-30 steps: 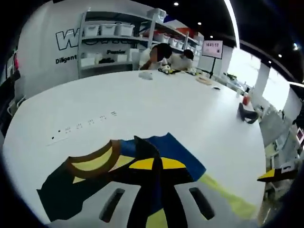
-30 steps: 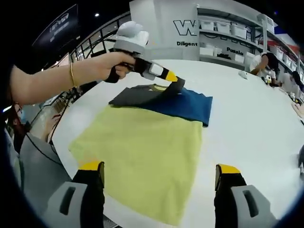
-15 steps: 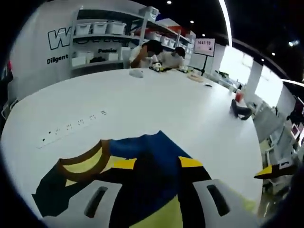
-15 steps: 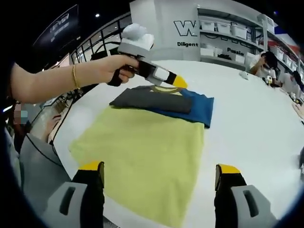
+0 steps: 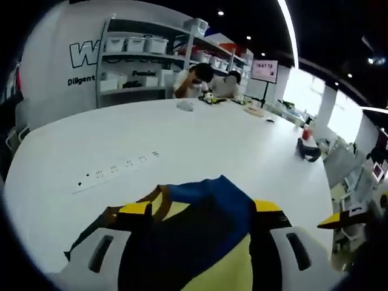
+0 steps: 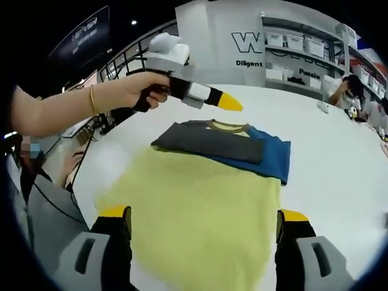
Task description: Fold the garment on the visible template until the final outline fits inside the template.
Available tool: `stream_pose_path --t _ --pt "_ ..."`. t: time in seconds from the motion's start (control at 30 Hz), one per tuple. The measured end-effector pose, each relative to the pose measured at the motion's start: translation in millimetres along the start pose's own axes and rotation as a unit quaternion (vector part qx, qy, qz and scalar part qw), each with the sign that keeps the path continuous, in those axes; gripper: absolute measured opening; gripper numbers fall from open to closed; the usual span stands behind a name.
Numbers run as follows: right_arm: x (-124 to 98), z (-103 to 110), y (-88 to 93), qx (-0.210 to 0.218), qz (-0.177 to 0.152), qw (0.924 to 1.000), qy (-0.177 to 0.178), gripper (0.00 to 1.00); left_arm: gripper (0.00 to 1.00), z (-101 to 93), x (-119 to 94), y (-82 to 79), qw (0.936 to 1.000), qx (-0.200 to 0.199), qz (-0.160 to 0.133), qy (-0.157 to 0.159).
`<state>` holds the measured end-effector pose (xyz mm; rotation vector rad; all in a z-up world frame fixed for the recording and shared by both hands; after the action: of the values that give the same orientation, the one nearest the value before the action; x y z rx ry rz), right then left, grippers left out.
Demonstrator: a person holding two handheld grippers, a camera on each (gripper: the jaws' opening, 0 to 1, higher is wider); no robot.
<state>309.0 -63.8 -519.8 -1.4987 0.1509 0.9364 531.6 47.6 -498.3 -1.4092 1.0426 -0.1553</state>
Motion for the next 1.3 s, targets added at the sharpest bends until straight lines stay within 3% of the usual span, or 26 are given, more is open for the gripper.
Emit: stream_pose_path --t 0.13,0.27,0.47,0.8,1.03,1.3 --pt "14.0 11.9 -12.1 0.009 -0.022 0.9997 -0.001 0.98 0.77 12.9 -14.9 -0.4 1.0 0.005 -0.002 -0.005" --pt "20.7 17.6 -15.6 0.009 -0.025 0.9996 -0.003 0.98 0.82 19.3 -20.5 0.4 0.9999 0.003 -0.004 -0.01" --pt "49.1 49.9 -29.2 -0.01 -0.025 0.9986 -0.046 0.99 0.9 43.5 -40.8 10.5 0.9995 -0.006 0.003 -0.031" --pt "83.8 72.0 -45.7 -0.009 -0.028 0.9982 -0.052 0.84 0.92 81.0 -62.4 26.1 0.9972 -0.038 0.014 -0.063" --pt "91.3 79.2 -49.6 -0.012 -0.027 0.9978 -0.059 0.7 0.88 89.0 -65.1 27.4 0.9961 -0.047 0.013 -0.073" --pt "115.4 102.7 -60.9 -0.024 -0.032 0.9963 -0.076 0.68 0.86 111.4 -70.5 34.6 0.994 -0.059 0.022 -0.09"
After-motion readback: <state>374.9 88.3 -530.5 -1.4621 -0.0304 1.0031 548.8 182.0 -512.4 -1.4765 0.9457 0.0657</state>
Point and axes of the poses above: the point that each gripper's makers call its tool centre point, and the gripper's own axes: x roughly forward along the fingers, z roughly to its left, y roughly out of its underside, the point moved 6 cm from there along -x, roughly backward along the fingers
